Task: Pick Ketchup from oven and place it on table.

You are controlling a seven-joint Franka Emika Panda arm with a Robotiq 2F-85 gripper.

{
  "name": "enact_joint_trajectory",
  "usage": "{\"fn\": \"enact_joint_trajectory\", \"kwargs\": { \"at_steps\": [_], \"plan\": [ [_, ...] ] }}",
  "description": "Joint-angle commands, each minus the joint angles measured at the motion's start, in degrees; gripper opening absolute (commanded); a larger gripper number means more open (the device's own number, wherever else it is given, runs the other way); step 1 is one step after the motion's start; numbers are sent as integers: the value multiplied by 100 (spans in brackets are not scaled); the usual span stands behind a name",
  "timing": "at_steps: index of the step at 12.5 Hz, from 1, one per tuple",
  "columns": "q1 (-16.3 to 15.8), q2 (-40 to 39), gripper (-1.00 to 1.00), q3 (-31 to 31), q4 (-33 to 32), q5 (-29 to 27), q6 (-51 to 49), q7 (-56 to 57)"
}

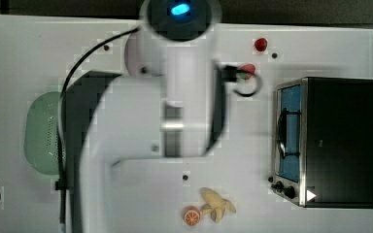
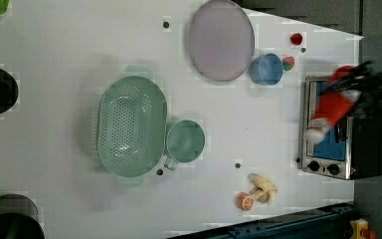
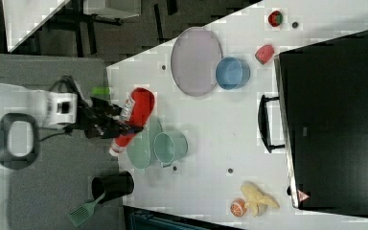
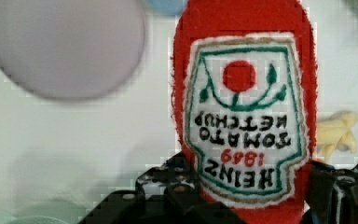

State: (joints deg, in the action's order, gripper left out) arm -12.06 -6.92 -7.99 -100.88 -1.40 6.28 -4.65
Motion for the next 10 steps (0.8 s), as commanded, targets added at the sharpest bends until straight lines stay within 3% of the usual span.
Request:
{"fn": "enact_joint_trajectory", "kwargs": {
  "at_steps": [1,5,8,9,10],
  "plan": [
    [304,-73,27,-129,-709,135,742,64],
    [311,-224,27,-235,-2132,134,2427,64],
    [313,-589,27,-235,-2710,132,3530,40],
    [312,-746,33,-233,-2789,118,3813,-3],
    [313,-904,53,-234,-2833,115,3985,-26]
  ]
}}
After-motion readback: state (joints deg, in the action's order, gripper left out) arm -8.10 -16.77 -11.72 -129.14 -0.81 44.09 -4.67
